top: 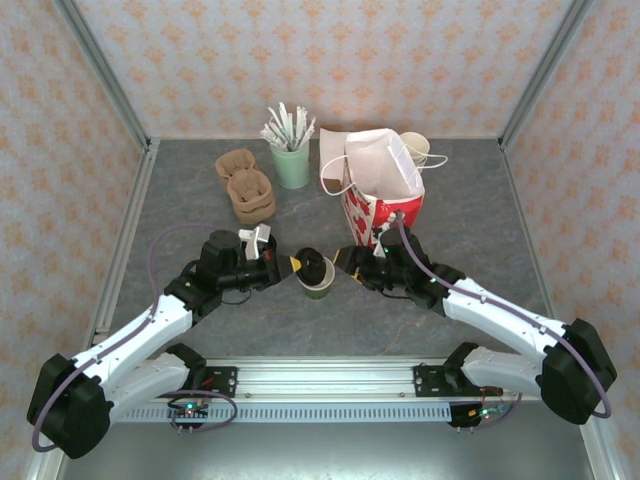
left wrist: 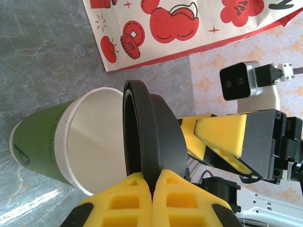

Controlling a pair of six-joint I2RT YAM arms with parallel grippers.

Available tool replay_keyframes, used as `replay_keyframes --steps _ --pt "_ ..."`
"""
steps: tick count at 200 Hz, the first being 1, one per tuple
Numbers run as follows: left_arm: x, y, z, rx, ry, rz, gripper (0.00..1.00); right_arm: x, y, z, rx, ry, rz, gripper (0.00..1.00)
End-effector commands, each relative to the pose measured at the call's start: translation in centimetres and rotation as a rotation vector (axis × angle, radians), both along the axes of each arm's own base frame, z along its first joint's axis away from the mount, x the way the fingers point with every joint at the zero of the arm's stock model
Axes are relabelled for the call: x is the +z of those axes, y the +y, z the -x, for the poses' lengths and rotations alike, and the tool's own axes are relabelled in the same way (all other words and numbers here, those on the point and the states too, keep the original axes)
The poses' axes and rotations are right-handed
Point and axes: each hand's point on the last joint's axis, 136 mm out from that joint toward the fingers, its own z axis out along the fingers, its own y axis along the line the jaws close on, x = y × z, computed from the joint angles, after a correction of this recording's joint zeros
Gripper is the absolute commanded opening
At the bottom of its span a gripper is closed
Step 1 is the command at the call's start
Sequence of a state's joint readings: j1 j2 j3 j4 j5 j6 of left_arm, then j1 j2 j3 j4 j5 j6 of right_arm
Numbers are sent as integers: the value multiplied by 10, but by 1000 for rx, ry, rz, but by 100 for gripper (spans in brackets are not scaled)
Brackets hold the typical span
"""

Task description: Pack the takeout coffee

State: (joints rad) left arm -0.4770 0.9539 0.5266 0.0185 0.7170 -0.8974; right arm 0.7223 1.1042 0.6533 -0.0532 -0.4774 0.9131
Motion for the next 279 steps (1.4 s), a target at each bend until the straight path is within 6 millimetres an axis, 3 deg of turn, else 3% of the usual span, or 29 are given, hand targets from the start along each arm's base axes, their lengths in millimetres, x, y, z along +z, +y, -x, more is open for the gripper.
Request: replay_keyframes --steps 1,74,108,135,178,279 --pt "5 2 -5 19 -40 5 4 4 5 -6 -4 -37 -19 56" --pt "-11 -2 -8 7 -2 -2 5 -2 11 -14 0 -39 -5 55" --pt "-19 -2 -9 6 19 -14 6 -14 16 -18 11 -18 20 56" --pt "-19 -2 -8 7 20 -22 11 -18 20 -19 20 -8 19 57" --pt "-27 3 -7 11 32 -64 19 -16 24 -21 33 -17 14 59" --pt "-43 6 -8 22 62 -109 23 -14 28 -24 47 -22 11 59"
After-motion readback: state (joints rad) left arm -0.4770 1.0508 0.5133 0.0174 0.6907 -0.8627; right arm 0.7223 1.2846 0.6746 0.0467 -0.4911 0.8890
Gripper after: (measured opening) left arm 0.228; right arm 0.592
